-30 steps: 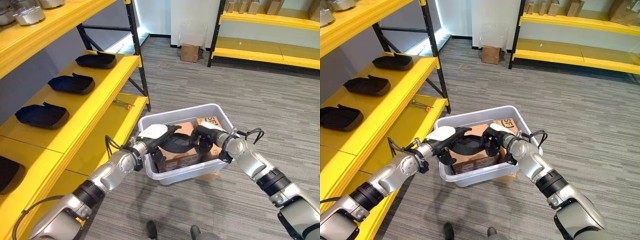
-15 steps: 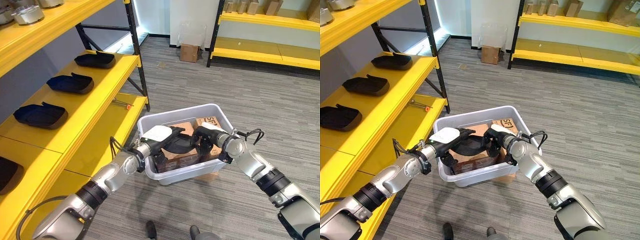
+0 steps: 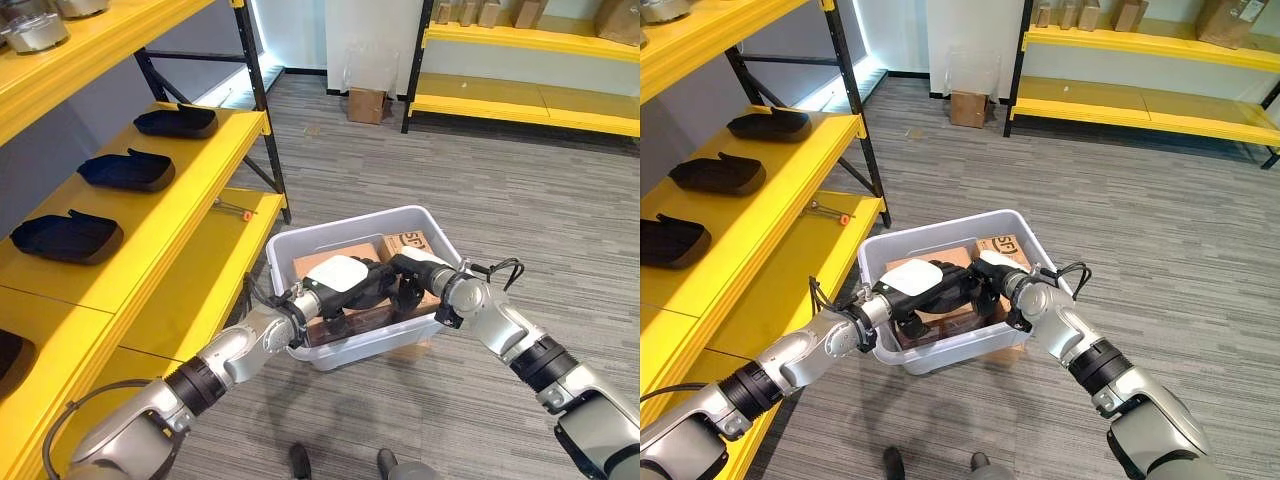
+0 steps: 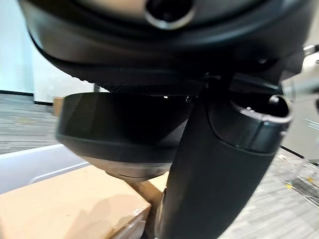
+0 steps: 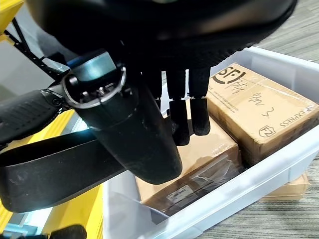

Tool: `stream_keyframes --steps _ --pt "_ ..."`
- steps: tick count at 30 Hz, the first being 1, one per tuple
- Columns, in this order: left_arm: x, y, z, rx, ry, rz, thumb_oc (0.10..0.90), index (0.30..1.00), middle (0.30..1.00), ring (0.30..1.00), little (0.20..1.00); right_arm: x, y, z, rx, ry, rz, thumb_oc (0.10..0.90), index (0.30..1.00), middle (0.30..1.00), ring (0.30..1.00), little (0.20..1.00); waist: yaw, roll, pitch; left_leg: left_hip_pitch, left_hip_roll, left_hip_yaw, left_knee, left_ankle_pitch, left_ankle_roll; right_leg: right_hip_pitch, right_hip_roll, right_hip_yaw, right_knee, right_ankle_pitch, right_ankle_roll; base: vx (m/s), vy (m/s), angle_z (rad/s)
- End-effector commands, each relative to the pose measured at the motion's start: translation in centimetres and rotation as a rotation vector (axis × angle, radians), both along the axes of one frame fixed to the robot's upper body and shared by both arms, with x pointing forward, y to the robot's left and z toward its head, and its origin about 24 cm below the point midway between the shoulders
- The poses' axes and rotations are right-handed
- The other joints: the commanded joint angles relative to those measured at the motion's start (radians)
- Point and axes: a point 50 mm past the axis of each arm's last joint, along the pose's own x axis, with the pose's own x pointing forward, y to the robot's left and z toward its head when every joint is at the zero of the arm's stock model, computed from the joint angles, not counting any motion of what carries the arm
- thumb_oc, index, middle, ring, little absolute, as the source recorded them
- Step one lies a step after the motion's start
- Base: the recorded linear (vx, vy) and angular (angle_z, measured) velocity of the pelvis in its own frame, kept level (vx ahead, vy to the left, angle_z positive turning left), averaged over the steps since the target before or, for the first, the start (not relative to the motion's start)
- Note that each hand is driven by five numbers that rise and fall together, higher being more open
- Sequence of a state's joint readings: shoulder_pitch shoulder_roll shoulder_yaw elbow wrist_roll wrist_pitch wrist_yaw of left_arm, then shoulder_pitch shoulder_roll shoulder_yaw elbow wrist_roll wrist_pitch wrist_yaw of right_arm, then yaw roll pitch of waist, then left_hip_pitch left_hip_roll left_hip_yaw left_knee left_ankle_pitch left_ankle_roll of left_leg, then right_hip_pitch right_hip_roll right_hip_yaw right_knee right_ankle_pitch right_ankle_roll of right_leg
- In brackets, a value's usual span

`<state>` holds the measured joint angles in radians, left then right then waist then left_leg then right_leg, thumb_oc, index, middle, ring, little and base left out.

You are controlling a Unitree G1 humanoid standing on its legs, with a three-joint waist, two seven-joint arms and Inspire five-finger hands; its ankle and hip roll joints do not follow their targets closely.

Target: Move parts from the plastic box to the shelf.

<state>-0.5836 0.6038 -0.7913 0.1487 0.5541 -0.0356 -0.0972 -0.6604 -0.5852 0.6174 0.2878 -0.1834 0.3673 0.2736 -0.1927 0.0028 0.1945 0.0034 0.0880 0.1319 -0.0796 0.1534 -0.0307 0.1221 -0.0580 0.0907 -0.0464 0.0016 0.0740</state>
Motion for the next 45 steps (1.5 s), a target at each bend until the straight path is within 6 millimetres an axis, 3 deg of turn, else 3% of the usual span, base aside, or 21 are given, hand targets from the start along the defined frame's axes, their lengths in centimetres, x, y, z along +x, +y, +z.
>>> stream_keyframes --steps 1,14,15,16,17,18,45 --pt "1.5 -2.8 4.2 -0.122 -0.147 -0.059 0.900 1.000 1.000 1.000 1.000 2.1 4.7 8.3 0.096 -0.329 0.163 0.400 0.300 0.300 0.300 0.300 0.022 -0.006 -0.105 0.078 0.104 0.011 -0.008 -0.095 -0.048 -0.096 0.002 -0.021 0.105 -0.006 -0.001 0.00 0.000 0.00" --pt "1.5 -2.7 3.0 -0.189 -0.073 -0.008 0.900 1.000 1.000 1.000 1.000 1.9 5.0 8.1 0.103 -0.334 0.172 0.400 0.300 0.300 0.300 0.300 0.023 -0.014 -0.103 0.081 0.105 0.014 -0.008 -0.096 -0.048 -0.096 0.004 -0.017 0.105 -0.005 -0.001 0.00 0.000 0.00" --pt "1.5 -2.7 2.9 -0.207 -0.056 0.002 0.810 0.874 0.874 0.874 0.874 1.9 5.1 8.1 0.104 -0.334 0.172 0.400 0.300 0.300 0.300 0.300 0.023 -0.015 -0.104 0.081 0.106 0.015 -0.008 -0.096 -0.048 -0.095 0.004 -0.017 0.104 -0.005 -0.002 0.00 0.000 0.00" --pt "1.6 -2.7 2.9 -0.209 -0.049 0.007 0.578 0.550 0.550 0.550 0.550 1.9 5.0 8.1 0.105 -0.334 0.172 0.400 0.300 0.300 0.300 0.300 0.023 -0.015 -0.103 0.082 0.105 0.014 -0.008 -0.096 -0.048 -0.095 0.004 -0.016 0.104 -0.004 -0.002 0.00 0.000 0.00" --pt "1.6 -2.7 2.8 -0.207 -0.044 0.013 0.435 0.349 0.349 0.349 0.349 1.9 5.0 8.2 0.105 -0.334 0.173 0.400 0.300 0.300 0.300 0.300 0.023 -0.015 -0.103 0.083 0.105 0.014 -0.008 -0.097 -0.048 -0.094 0.004 -0.016 0.104 -0.004 -0.002 0.00 0.000 0.00" --pt "1.6 -2.6 2.8 -0.203 -0.047 0.019 0.400 0.300 0.300 0.300 0.300 1.9 5.1 8.2 0.105 -0.334 0.173 0.400 0.300 0.300 0.300 0.300 0.023 -0.016 -0.103 0.083 0.105 0.015 -0.008 -0.097 -0.047 -0.095 0.004 -0.016 0.104 -0.003 -0.002 0.00 0.000 0.00" --pt "1.8 -1.9 3.4 -0.192 -0.138 0.028 0.400 0.300 0.300 0.300 0.300 2.0 4.8 9.1 0.172 -0.380 0.133 0.400 0.300 0.300 0.300 0.300 0.012 -0.015 -0.118 0.101 0.101 0.041 -0.008 -0.114 -0.048 -0.089 -0.004 -0.008 0.053 0.032 0.011 0.00 0.000 0.00"
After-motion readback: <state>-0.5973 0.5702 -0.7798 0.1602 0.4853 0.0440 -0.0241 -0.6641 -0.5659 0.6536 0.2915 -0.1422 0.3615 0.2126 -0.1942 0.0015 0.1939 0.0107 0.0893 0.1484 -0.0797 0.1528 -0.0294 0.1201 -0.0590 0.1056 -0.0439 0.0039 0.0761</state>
